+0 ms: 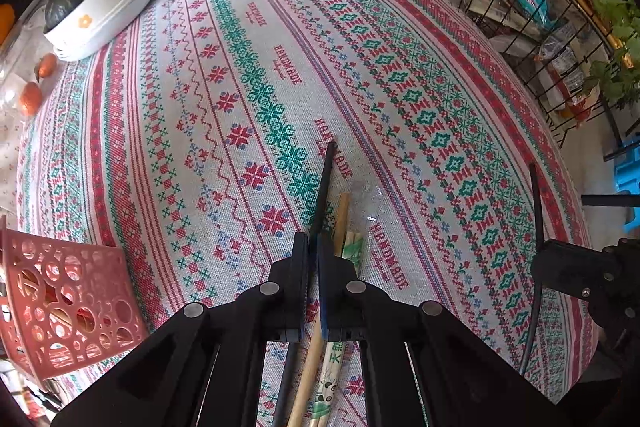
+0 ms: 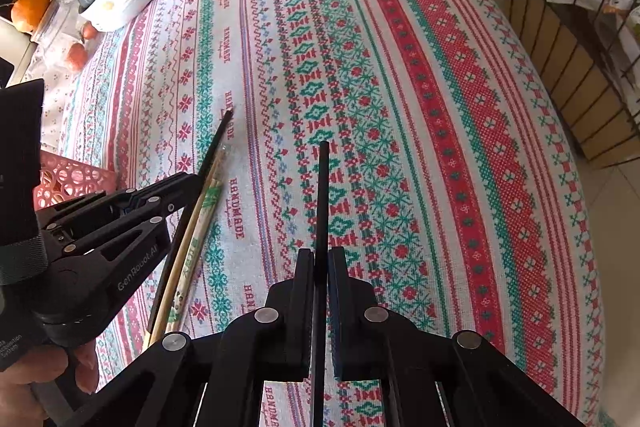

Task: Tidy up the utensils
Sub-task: 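Grasp another black chopstick with the left tool while the right tool holds its own, then lower both black chopsticks into the pink basket and open both tools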

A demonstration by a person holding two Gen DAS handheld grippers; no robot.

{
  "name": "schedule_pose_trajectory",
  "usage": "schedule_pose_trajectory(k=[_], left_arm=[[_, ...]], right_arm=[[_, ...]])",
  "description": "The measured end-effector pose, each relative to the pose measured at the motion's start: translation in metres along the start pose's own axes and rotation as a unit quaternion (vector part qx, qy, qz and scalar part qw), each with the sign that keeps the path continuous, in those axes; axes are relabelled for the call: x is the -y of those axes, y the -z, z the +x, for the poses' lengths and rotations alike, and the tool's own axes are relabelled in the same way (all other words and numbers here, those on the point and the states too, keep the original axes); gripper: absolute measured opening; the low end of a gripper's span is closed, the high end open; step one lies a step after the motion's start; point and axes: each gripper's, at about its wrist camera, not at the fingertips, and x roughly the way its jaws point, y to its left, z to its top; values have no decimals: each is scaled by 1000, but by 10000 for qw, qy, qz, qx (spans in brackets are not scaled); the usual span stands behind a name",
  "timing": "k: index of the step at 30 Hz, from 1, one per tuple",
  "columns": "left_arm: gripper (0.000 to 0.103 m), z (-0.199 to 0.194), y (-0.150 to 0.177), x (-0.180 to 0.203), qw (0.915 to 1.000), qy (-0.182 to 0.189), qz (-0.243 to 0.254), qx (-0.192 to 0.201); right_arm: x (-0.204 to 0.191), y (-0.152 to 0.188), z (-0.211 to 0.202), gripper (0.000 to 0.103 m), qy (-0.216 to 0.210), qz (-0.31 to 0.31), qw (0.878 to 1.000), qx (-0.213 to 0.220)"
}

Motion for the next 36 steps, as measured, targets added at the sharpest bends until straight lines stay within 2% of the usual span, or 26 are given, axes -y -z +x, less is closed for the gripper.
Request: schedule_pose_trajectory(k=[3, 6, 9, 18, 23, 27, 36], left_arm=[[10, 5, -5, 2, 9999, -125, 9, -98], [7, 5, -9, -2, 9998, -123, -162, -91], [6, 1, -3, -3, 9992, -354, -198, -15], [5, -65, 37, -24, 9962, 21, -461, 742], [5, -110, 65, -46, 9906, 268, -634, 1184], [5, -136, 90, -60, 9873, 477, -667, 1359], [5, -181, 132, -99, 9739, 597, -1062, 1915]], right_arm=[[-1, 0, 3, 5, 11, -16, 10000, -36], [-3, 0, 5, 5, 6, -7, 10000, -59], [-8, 0, -1, 5, -47, -61, 10000, 45], [-33, 13, -25, 5, -116, -339, 9983, 463], [-57, 21, -42, 5, -177, -588, 9955, 725], [-77, 28, -51, 5, -113, -877, 9918, 918], [-112, 43, -71, 5, -159, -1303, 9826, 1317]])
